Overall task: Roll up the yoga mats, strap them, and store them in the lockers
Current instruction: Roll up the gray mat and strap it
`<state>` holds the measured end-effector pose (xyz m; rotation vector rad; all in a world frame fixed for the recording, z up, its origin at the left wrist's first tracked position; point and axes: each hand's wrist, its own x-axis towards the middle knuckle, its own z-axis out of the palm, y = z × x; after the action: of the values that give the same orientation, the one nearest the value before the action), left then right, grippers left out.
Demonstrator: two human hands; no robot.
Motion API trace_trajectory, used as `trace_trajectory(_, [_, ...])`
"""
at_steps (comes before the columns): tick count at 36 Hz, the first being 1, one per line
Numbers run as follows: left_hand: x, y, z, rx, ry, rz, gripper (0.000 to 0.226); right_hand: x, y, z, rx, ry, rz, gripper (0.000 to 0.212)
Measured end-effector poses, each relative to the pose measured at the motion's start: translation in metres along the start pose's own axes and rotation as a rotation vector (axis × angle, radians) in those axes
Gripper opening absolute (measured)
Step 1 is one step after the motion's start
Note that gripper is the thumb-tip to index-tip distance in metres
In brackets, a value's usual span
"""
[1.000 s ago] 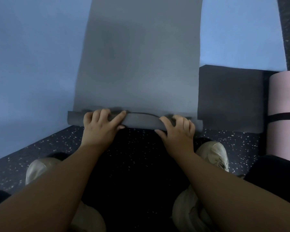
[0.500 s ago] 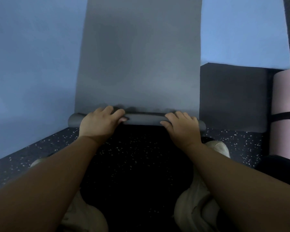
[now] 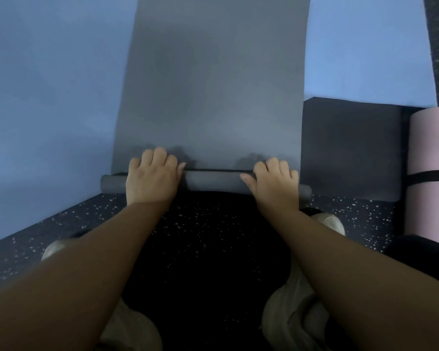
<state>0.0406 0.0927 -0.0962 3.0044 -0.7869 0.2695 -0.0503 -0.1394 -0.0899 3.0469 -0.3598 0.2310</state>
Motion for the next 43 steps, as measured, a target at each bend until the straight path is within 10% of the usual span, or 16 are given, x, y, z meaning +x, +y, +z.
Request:
trace_trajectory(19, [0.03,-0.031,-0.005,-0.319,-0.035,0.569,0.044,0.038,0.003,0.021,-0.107,0.036,0.039,0.049])
trace_trajectory(25, [0.014,-0.013,-0.001,-0.249,0.155,0.463,0.029,0.043,0.004,0.022,-0.007,0.022,0.031,0.045])
trace_trajectory(36, [0.007,0.001,-0.009,-0.387,-0.115,0.216,0.051,0.053,-0.002,0.002,0.061,-0.307,0.105,0.043])
trace_trajectory(43, [0.024,-0.003,-0.017,-0.417,-0.212,0.219,0.056,0.028,-0.017,0.001,0.153,0.099,0.195,0.027])
